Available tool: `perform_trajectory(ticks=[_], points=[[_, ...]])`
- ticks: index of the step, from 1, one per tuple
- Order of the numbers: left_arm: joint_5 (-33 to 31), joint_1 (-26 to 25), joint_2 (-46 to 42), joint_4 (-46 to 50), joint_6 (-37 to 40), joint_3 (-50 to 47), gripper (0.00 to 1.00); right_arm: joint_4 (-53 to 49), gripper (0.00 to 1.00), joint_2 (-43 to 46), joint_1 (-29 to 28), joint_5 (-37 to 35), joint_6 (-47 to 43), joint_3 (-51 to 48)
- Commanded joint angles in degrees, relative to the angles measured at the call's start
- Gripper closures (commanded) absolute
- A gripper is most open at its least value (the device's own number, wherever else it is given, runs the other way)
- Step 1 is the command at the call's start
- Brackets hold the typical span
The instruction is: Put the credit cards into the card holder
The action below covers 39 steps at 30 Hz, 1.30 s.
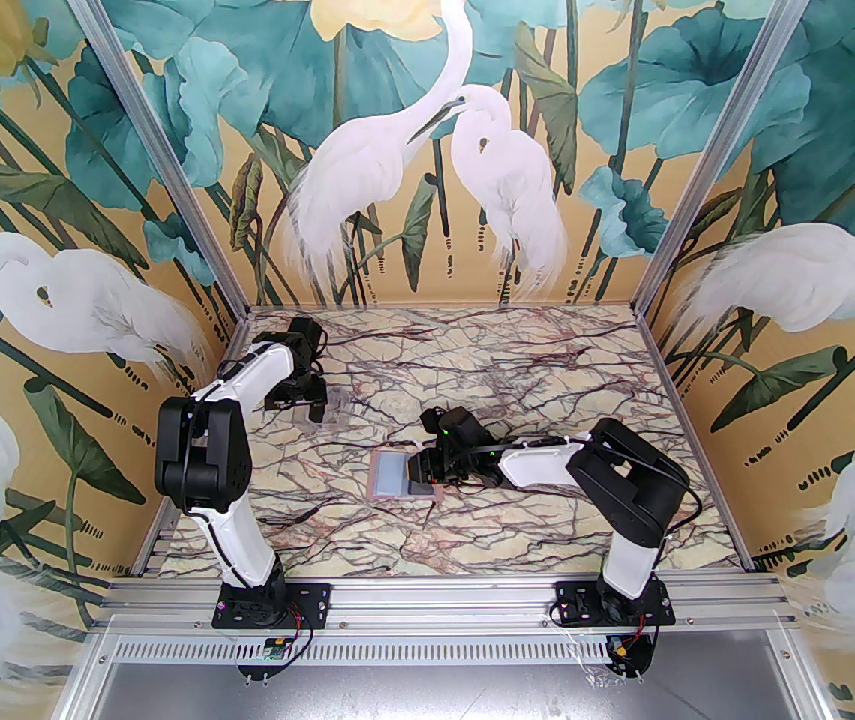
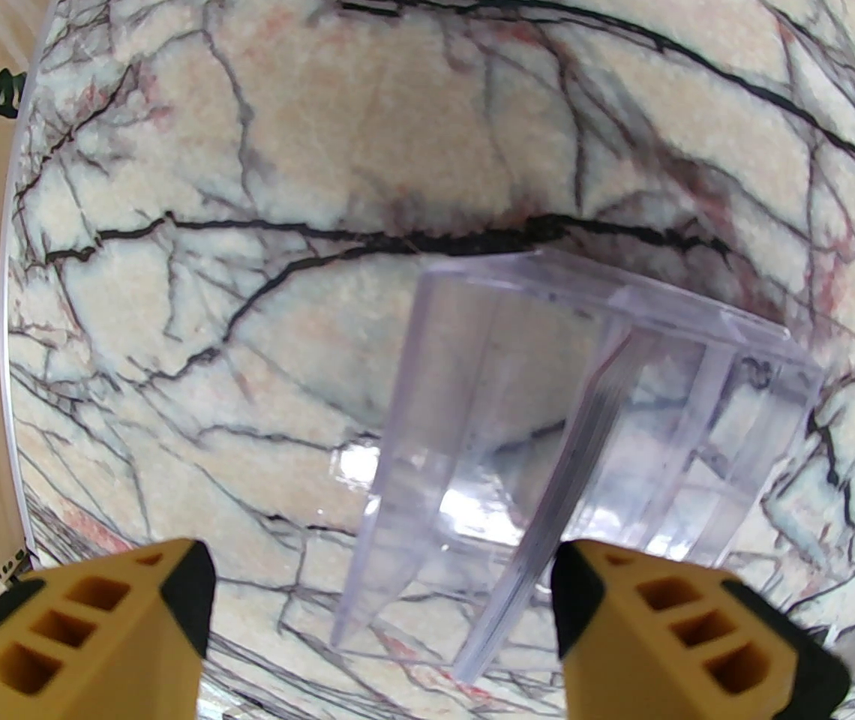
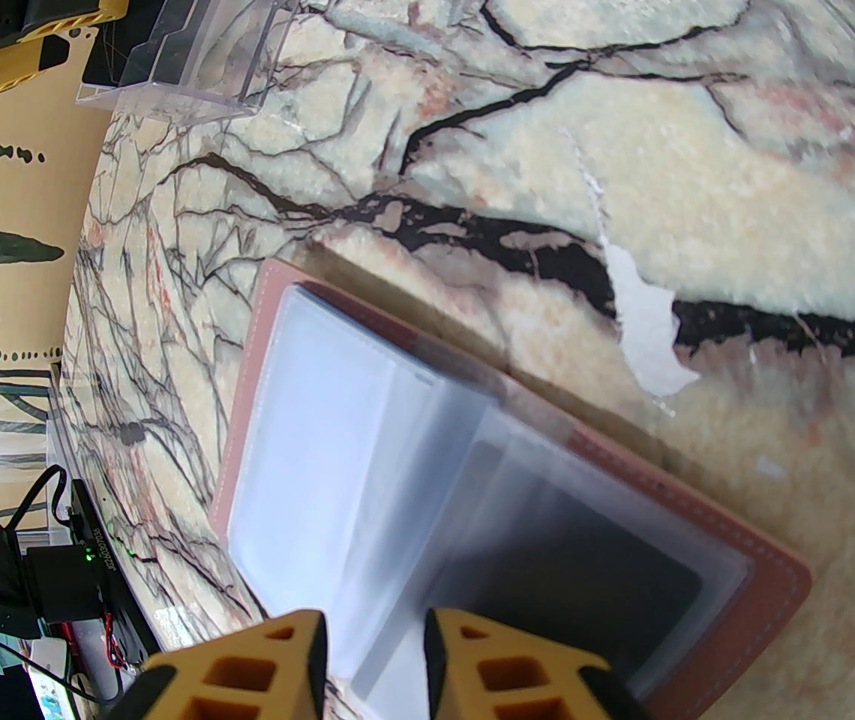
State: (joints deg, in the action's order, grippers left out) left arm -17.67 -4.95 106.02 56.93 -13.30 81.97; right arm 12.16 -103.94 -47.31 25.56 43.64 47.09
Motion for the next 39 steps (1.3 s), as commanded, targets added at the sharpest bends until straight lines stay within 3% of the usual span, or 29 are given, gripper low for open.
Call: perform_trajectory(ticks=[1, 11, 17, 39], points=[[-1.73, 0.55, -2.81, 1.69, 0.84, 1.59, 0.21, -0.93, 0.69, -0.81, -0.5, 0.64, -1.05, 1.22], [-2.29, 0.56, -3.87, 2.23, 0.62, 1.98, 0.21, -1.13, 0.69, -0.87, -0.48, 0.62, -1.02, 1.27], [3.87, -1.03, -4.06, -0.68, 1.96, 0.55, 0.21, -1.16, 0.69, -0.88, -0.5, 0.63, -1.01, 1.42], [-1.58, -1.82, 3.77, -0.89, 2.21, -0.09, 0.19, -1.2, 0.69, -0.9, -0.59, 0.53, -1.11, 1.29]])
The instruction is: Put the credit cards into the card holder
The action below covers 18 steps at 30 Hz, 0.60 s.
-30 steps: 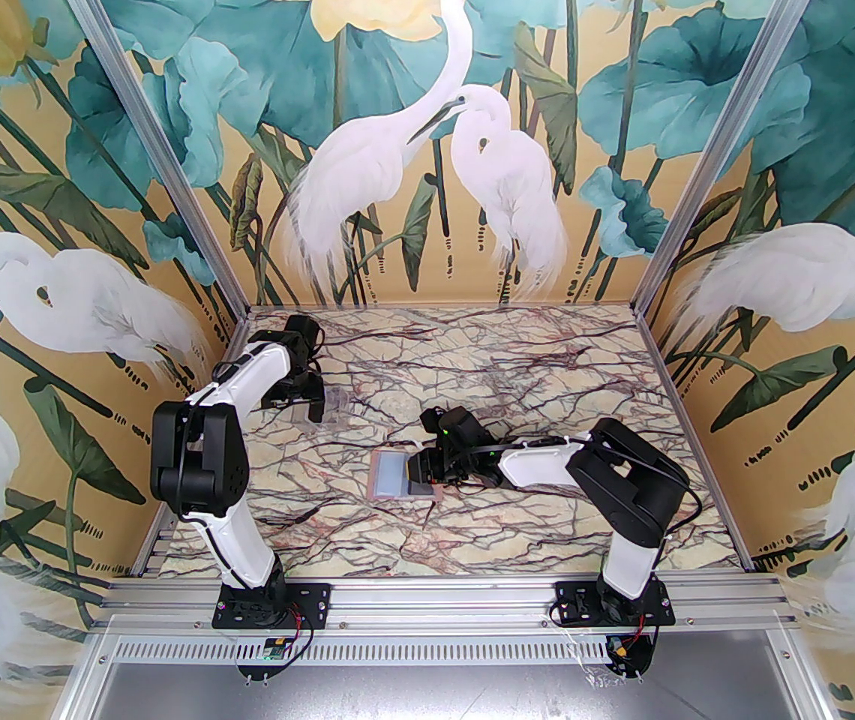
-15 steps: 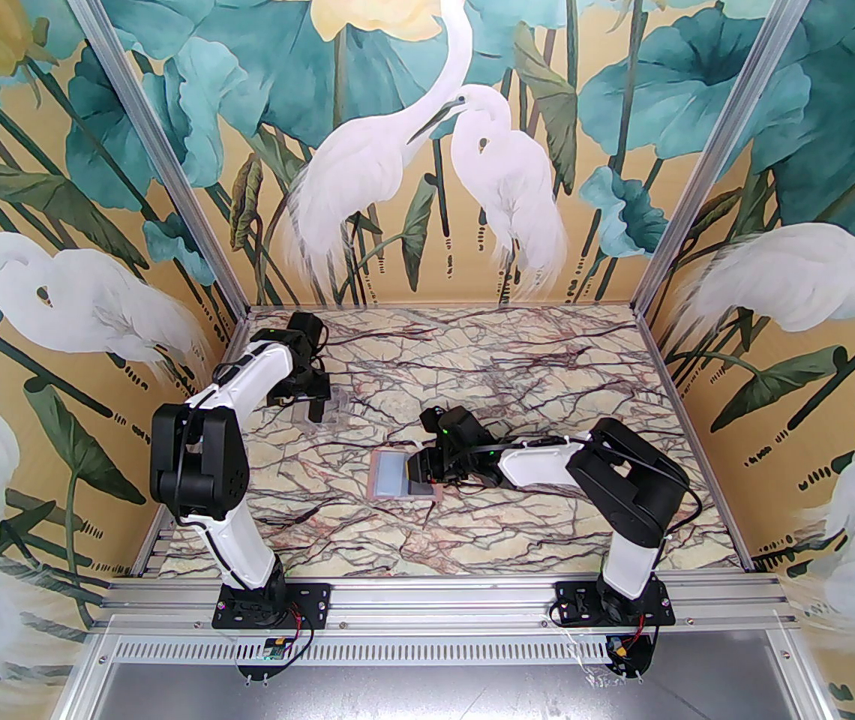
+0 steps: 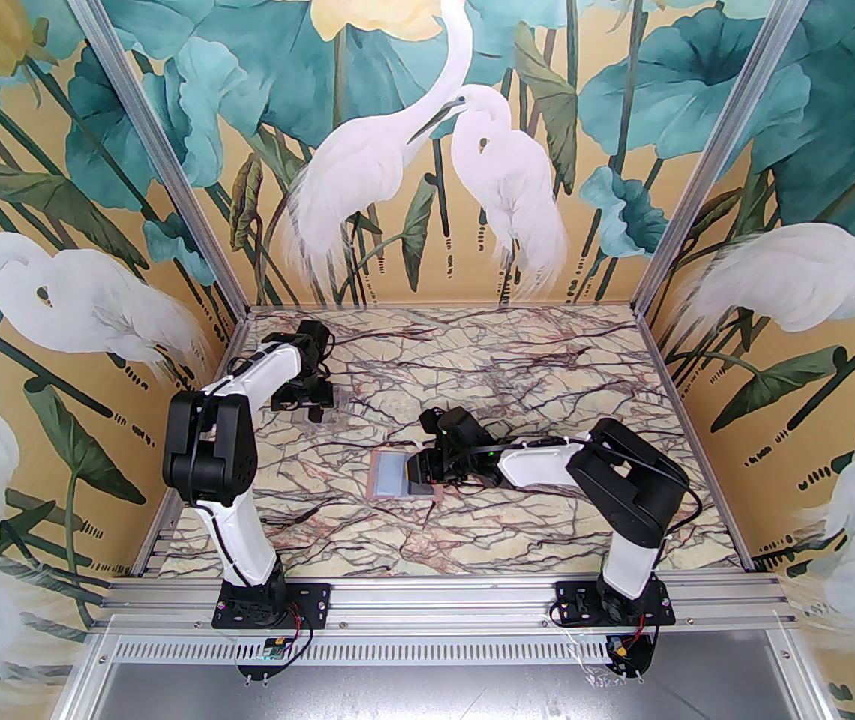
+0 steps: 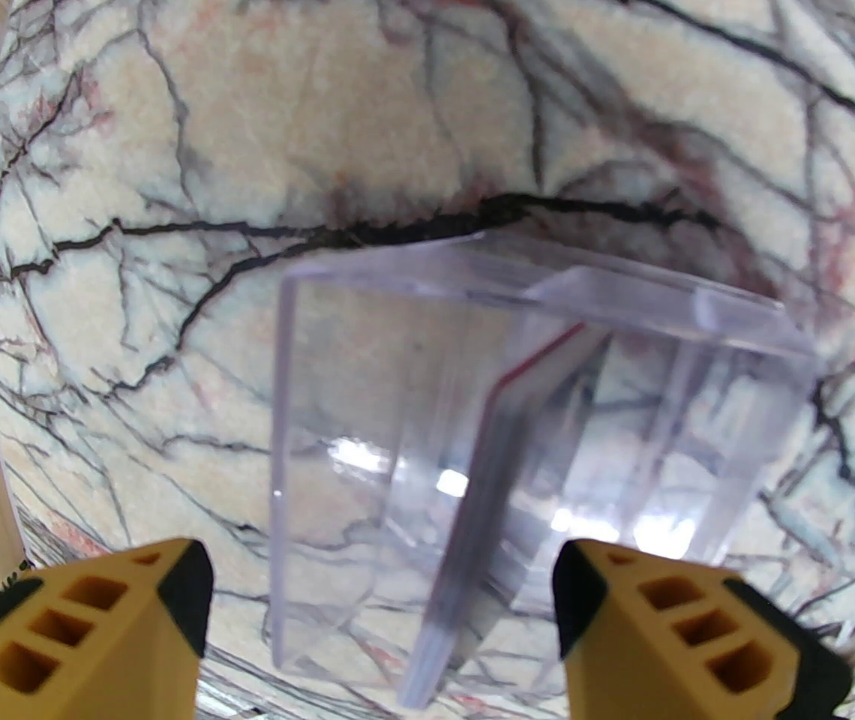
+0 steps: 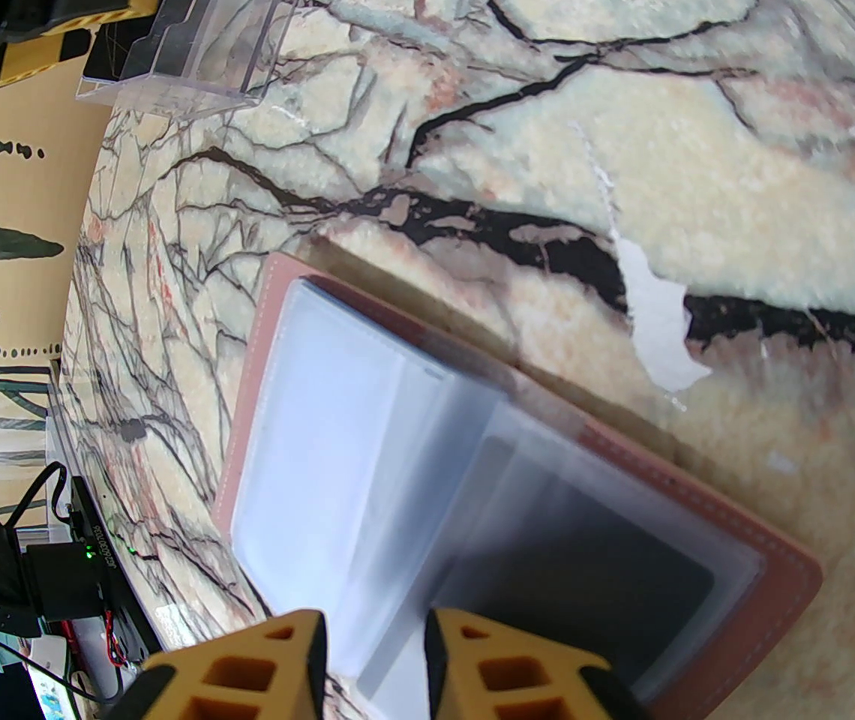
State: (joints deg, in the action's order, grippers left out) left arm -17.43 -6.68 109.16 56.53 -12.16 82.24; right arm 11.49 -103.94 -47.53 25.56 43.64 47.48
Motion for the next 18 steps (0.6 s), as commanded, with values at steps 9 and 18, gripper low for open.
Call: perform_trajectory(ticks=[9, 18], points=[[-3.7, -0.02, 0.76, -0.51, 4.57, -0.69, 0.24, -0.5, 0.69, -0.82, -0.42, 0.54, -1.01, 0.84], [-3.57, 0.76, -0.05, -0.8, 5.72, -1.11, 0.24, -0.84, 0.69, -1.38, -0.46, 0.72, -1.02, 1.34]])
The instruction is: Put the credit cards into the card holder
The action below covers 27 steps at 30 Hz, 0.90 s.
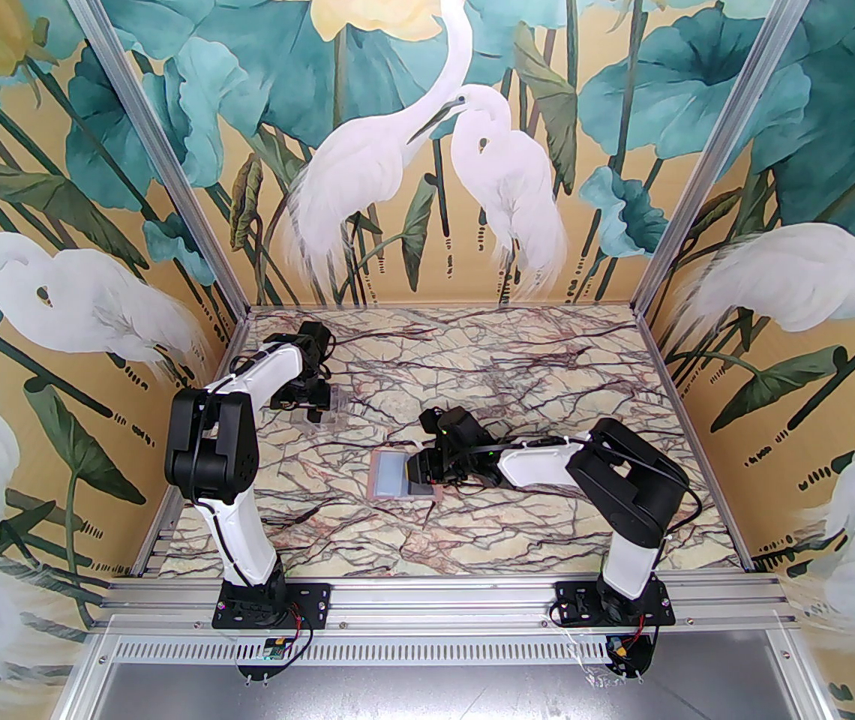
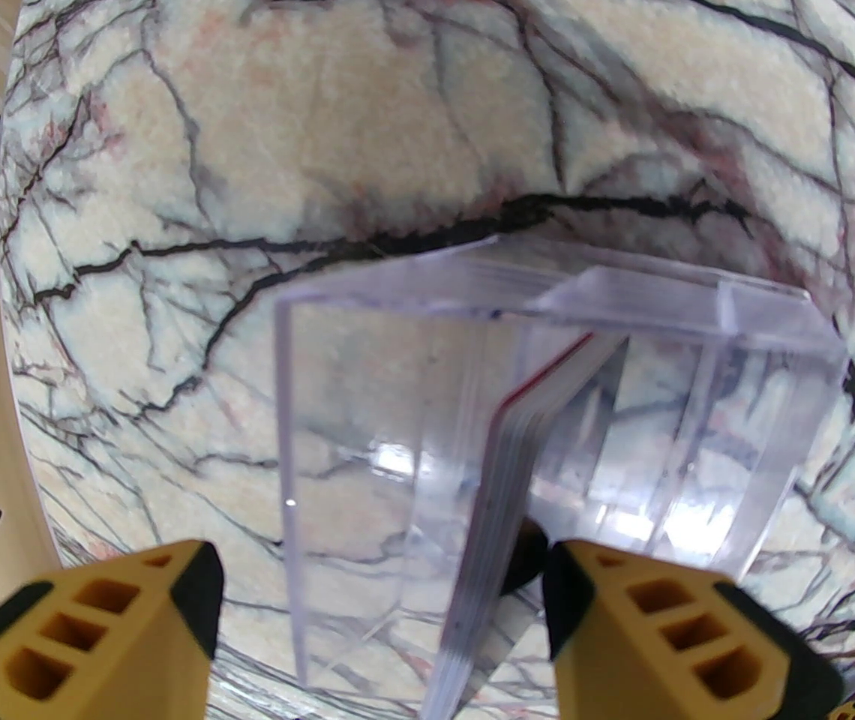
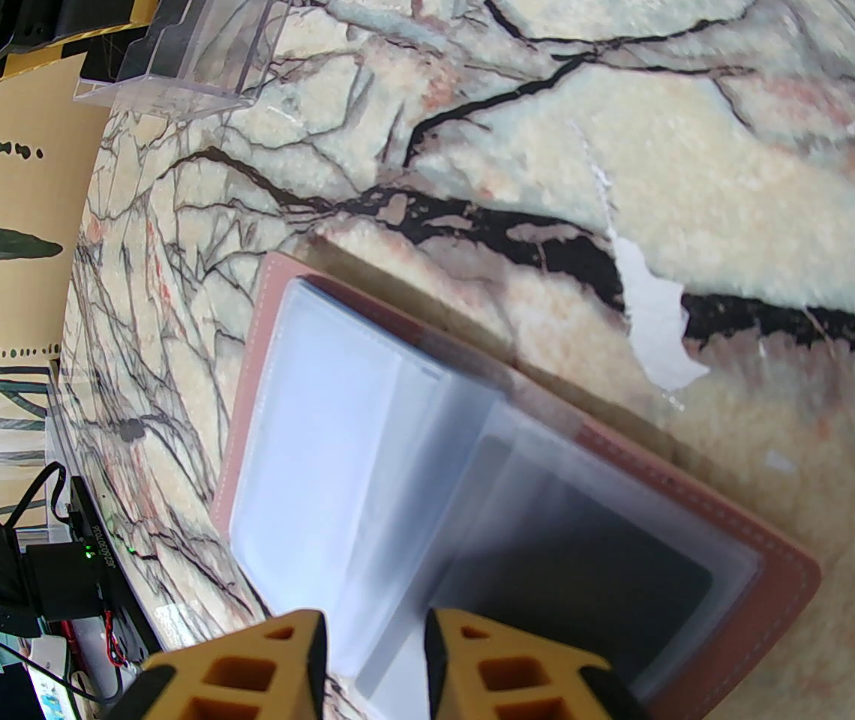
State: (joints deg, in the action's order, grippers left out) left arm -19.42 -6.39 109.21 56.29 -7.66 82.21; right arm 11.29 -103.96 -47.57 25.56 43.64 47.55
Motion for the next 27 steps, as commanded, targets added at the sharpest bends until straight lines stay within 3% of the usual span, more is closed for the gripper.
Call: perform_trajectory(ticks=[1, 27], points=[[-1.59, 0.44, -0.2, -0.62, 1.24, -1.14, 0.24, -0.64, 0.69, -1.35, -0.42, 0.72, -1.0, 1.3], [-3.13, 3.05, -4.74, 2.12, 0.93, 1.06, 0.25, -0.97, 0.69, -1.3, -0.46, 0.85, -1.28, 1.41]])
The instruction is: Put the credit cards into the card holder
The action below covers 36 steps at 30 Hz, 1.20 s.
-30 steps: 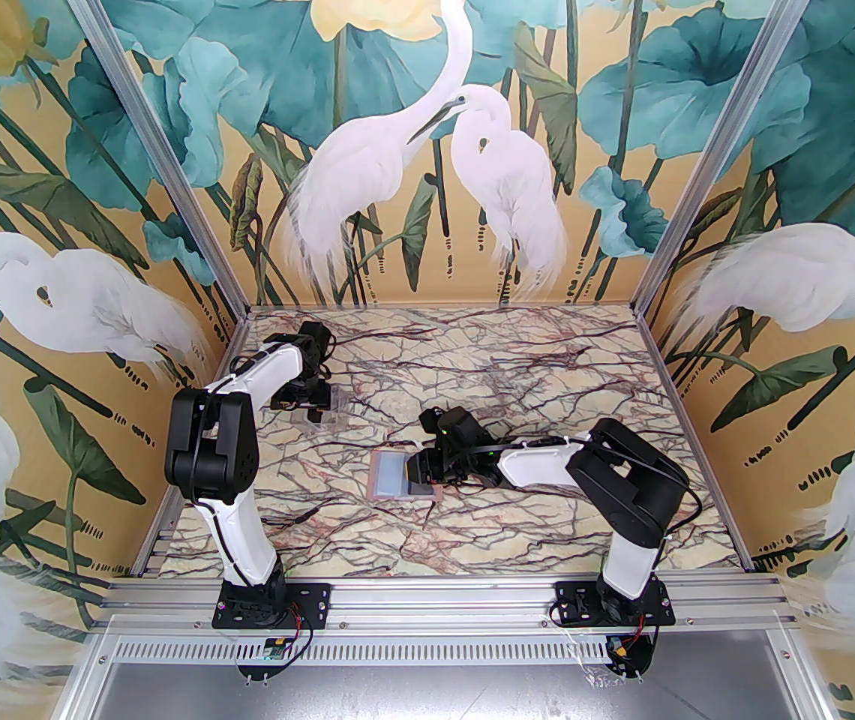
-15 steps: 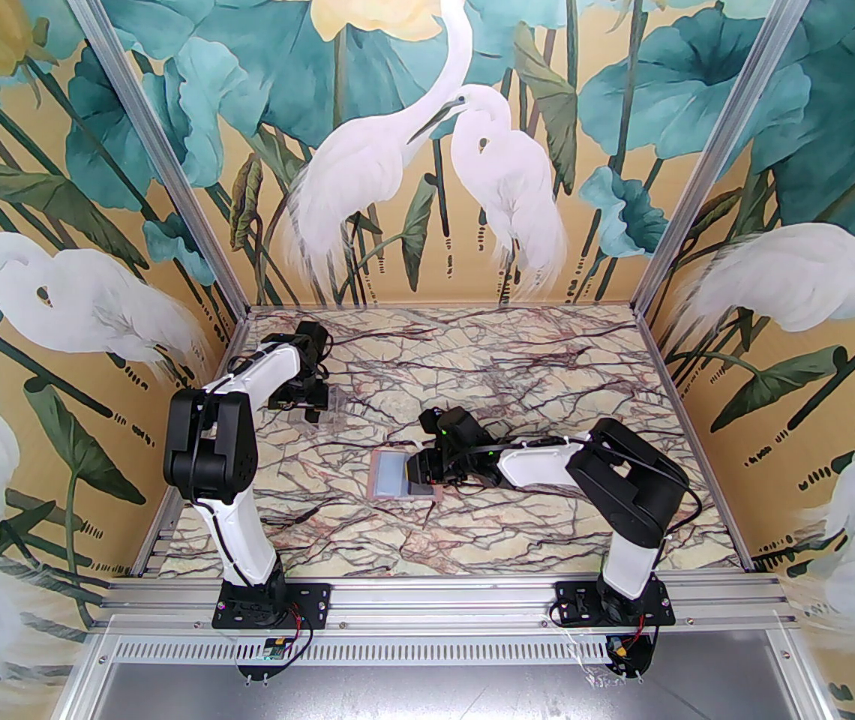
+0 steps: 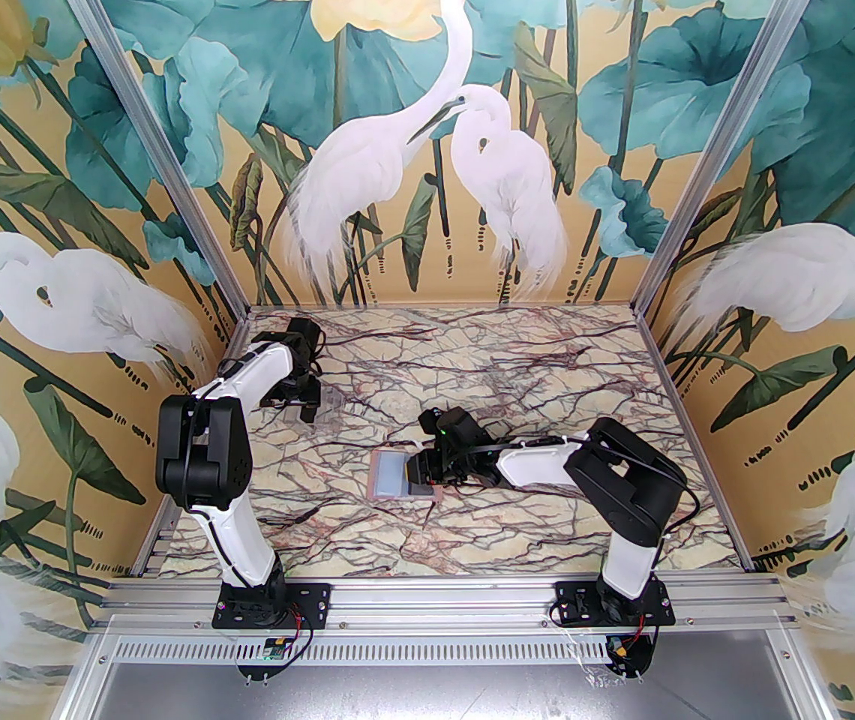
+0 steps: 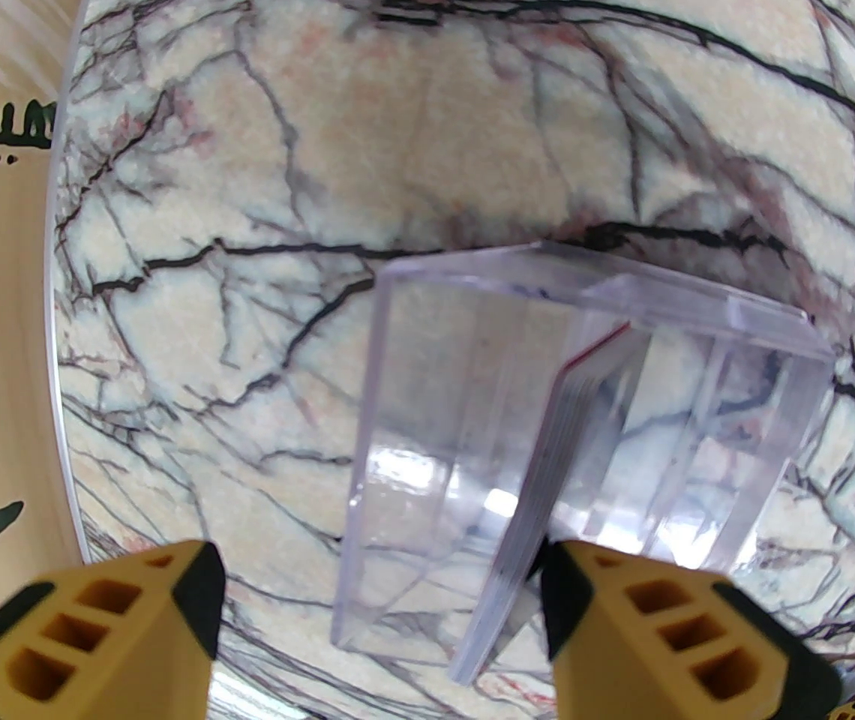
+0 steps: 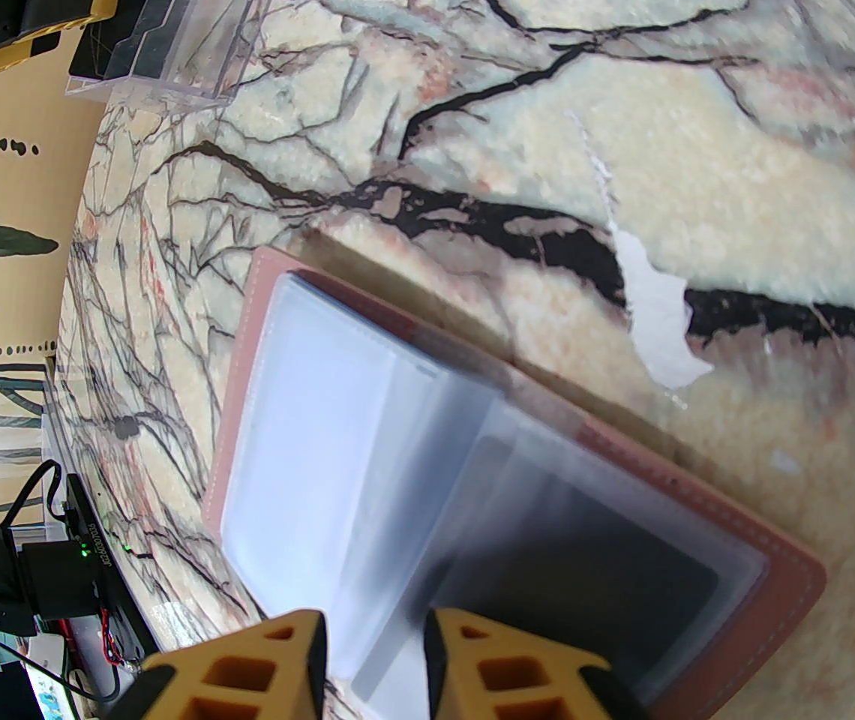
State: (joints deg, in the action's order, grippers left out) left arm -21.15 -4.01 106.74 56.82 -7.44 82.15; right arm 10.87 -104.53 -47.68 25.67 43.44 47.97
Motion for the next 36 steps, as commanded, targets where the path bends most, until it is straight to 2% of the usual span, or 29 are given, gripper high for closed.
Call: perform_trajectory(ticks=[1, 13, 16, 19, 23, 26, 33, 36], points=[[-1.31, 0.74, -2.32, 1.63, 0.75, 1.16, 0.26, -0.5, 0.69, -0.69, -0.39, 0.77, -1.11, 1.06], [-0.18, 1.07, -3.71, 1.76, -0.34, 1.35, 0.25, -0.59, 0.69, -0.63, -0.37, 0.6, -1.14, 0.95], [6.41, 0.95, -4.51, -0.2, -0.55, 0.64, 0.26, -0.59, 0.69, -0.71, -0.4, 0.61, -1.1, 0.97], [16.21, 0.33, -5.61, -3.44, -0.71, -1.27, 0.25, -0.6, 0.69, -0.82, -0.4, 0.68, -1.12, 1.14], [21.3, 0.14, -4.37, -5.08, -2.09, -2.28, 0.26, -0.63, 0.69, -0.76, -0.43, 0.56, -1.08, 1.02], [21.14, 0.16, -2.61, -4.96, -2.49, -2.63, 0.26, -0.59, 0.69, -0.55, -0.48, 0.43, -1.08, 0.89], [13.48, 0.14, 0.13, -3.64, -4.22, -2.71, 0.24, -0.58, 0.69, -0.58, -0.48, 0.41, -1.09, 0.88], [12.59, 0.14, -0.23, -4.3, -4.43, -3.18, 0.24, -0.58, 0.69, -0.58, -0.49, 0.43, -1.16, 0.89]])
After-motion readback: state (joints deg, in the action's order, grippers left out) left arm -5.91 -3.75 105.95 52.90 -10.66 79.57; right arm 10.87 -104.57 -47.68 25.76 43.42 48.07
